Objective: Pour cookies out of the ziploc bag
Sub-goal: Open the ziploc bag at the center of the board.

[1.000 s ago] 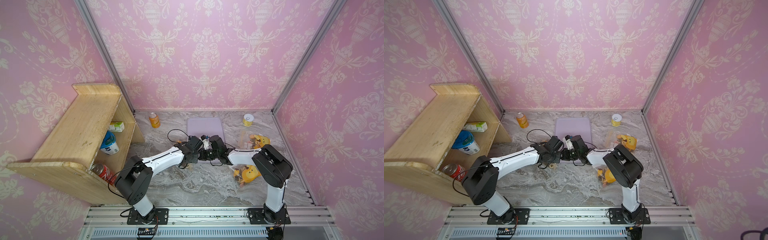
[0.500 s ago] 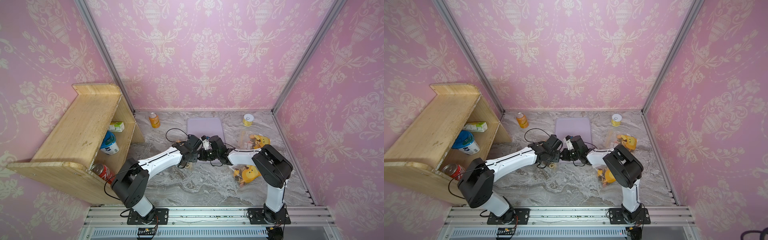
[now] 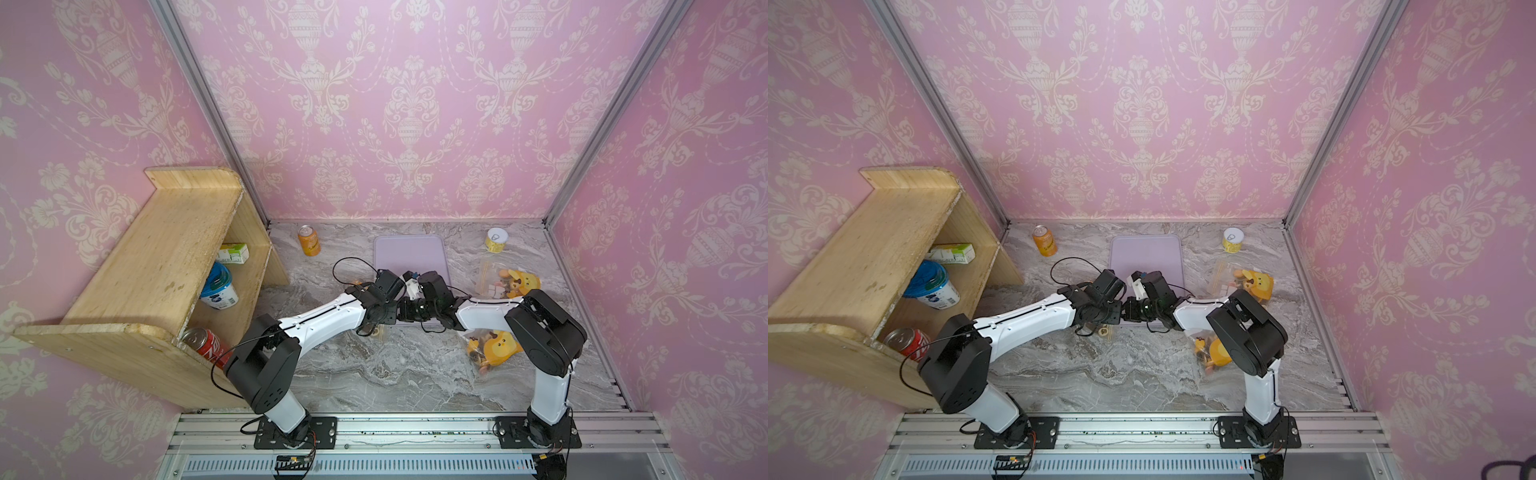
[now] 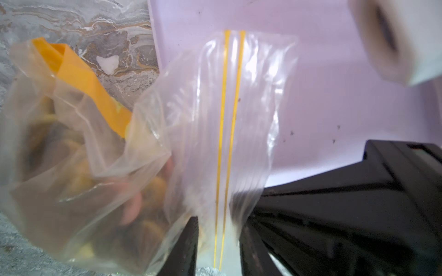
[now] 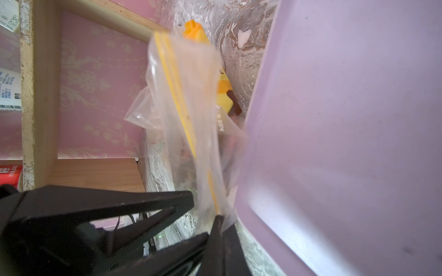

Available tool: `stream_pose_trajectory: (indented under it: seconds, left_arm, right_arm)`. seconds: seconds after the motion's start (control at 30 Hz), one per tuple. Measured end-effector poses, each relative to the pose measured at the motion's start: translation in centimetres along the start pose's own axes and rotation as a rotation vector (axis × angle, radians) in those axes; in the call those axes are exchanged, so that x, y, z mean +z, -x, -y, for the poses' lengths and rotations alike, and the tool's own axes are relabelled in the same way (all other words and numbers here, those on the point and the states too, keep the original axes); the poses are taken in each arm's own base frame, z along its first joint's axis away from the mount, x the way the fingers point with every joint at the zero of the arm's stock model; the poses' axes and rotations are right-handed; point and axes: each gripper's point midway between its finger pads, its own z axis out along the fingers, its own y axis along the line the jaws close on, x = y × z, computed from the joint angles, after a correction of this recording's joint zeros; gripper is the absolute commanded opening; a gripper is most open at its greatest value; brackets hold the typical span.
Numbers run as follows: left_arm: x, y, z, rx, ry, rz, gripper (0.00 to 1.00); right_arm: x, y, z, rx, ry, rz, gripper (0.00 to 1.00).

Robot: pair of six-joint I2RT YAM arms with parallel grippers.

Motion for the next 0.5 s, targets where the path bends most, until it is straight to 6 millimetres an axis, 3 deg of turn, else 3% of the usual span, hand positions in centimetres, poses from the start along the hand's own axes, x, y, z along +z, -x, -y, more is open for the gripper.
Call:
stream_pose_trajectory:
  seconds: [0.33, 0.5]
  left_arm:
    - [1.0, -0.7, -0.1, -0.005, 0.011, -0.032, 0.19]
    - [1.1, -0.7, -0.1, -0.005, 0.012, -0.034, 0.17]
  right_arm:
    - [-0.1, -0.4, 0.4, 0.007, -0.008, -0.005, 0.00]
    - [-0.2, -0.3, 0.3, 0.006, -0.007, -0.003, 0.00]
